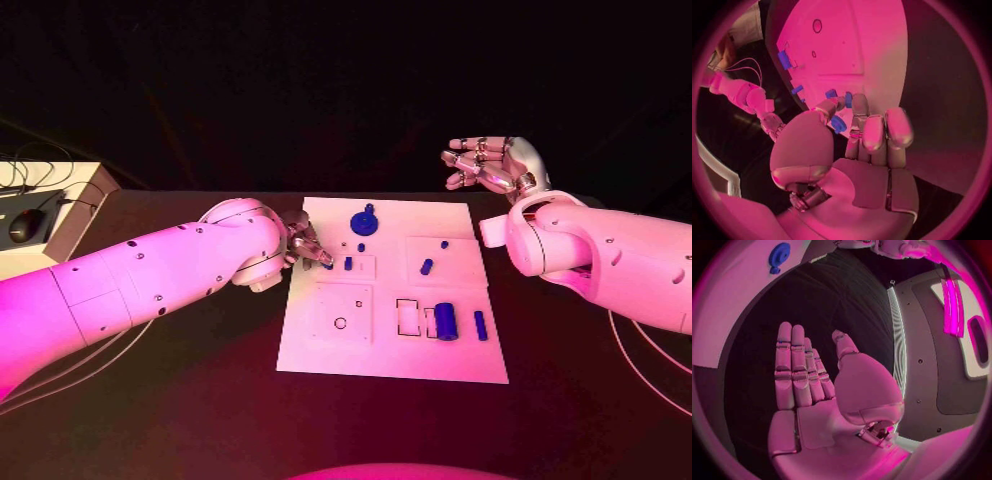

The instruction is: Assemble the parts on the task board

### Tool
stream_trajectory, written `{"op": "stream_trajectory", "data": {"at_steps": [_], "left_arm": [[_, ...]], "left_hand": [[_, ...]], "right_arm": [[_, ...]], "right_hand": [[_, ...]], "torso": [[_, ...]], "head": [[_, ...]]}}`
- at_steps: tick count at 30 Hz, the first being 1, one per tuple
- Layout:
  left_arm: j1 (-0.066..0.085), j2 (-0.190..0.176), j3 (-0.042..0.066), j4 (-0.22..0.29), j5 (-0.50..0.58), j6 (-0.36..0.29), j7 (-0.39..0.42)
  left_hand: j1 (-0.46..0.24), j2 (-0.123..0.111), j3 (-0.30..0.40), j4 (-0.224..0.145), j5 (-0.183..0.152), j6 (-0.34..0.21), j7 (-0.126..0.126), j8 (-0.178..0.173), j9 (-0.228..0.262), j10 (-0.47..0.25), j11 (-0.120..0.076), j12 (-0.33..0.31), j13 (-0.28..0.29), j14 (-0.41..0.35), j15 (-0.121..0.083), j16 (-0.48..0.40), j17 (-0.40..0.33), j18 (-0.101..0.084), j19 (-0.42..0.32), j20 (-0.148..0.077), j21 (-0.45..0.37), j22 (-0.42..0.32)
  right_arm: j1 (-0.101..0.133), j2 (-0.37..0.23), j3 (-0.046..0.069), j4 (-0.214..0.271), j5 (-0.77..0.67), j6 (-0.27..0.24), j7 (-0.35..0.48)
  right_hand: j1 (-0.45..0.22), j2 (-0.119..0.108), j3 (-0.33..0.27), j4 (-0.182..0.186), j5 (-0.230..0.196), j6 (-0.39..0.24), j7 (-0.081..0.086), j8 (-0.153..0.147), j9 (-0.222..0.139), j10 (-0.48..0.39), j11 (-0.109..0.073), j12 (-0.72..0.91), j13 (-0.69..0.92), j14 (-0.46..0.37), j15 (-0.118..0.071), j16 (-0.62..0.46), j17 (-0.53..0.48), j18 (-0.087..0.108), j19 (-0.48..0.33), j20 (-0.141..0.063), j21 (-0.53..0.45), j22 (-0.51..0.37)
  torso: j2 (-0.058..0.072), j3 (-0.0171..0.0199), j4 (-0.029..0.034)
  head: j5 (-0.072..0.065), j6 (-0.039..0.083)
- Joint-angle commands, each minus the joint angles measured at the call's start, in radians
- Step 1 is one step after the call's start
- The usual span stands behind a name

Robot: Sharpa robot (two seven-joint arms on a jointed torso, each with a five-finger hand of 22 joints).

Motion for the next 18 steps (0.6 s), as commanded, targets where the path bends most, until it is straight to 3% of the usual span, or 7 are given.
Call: {"op": "stream_trajectory", "data": {"at_steps": [1,16,18], "left_arm": [[-0.012,0.010,-0.009,-0.004,0.028,0.067,-0.018],[-0.012,0.028,-0.008,-0.016,0.037,0.043,-0.016],[-0.012,0.029,-0.008,-0.016,0.037,0.033,-0.016]], "left_hand": [[0.007,0.009,0.101,-0.113,0.002,0.030,-0.023,0.001,-0.003,0.023,-0.020,0.005,-0.001,-0.003,-0.003,0.007,0.001,-0.015,0.000,0.006,0.004,0.055],[0.047,0.065,-0.078,-0.099,-0.009,0.055,-0.040,0.008,-0.014,0.042,-0.026,0.005,-0.007,0.001,-0.006,0.017,0.016,-0.018,0.002,0.007,0.009,0.055],[0.051,0.064,-0.079,-0.100,-0.011,0.050,-0.037,0.009,-0.013,0.039,-0.027,0.004,-0.007,-0.003,-0.008,0.009,0.006,-0.016,0.000,0.004,0.004,0.053]], "right_arm": [[0.000,0.001,0.000,0.000,0.000,0.015,0.011],[0.000,0.003,0.000,-0.002,0.000,0.017,0.010],[0.000,0.003,0.000,-0.002,0.000,0.018,0.010]], "right_hand": [[0.007,-0.001,0.002,-0.002,0.007,-0.002,0.001,0.001,-0.001,-0.004,0.000,0.002,-0.001,-0.008,0.002,-0.004,-0.001,0.005,-0.008,-0.001,0.003,-0.001],[0.007,-0.001,0.003,-0.004,0.016,-0.003,0.002,0.001,-0.001,-0.004,0.000,0.002,-0.001,-0.008,0.002,-0.004,-0.002,0.005,-0.009,0.000,0.005,-0.003],[0.007,-0.001,0.003,-0.004,0.016,-0.003,0.002,0.001,-0.001,-0.004,0.000,0.002,-0.001,-0.008,0.002,-0.004,-0.002,0.005,-0.009,0.000,0.005,-0.003]], "torso": [[0.000,-0.0005,-0.0007],[-0.001,-0.0018,0.0005],[-0.001,-0.0019,0.0001]], "head": [[0.001,0.000],[-0.001,0.000],[0.000,0.000]]}}
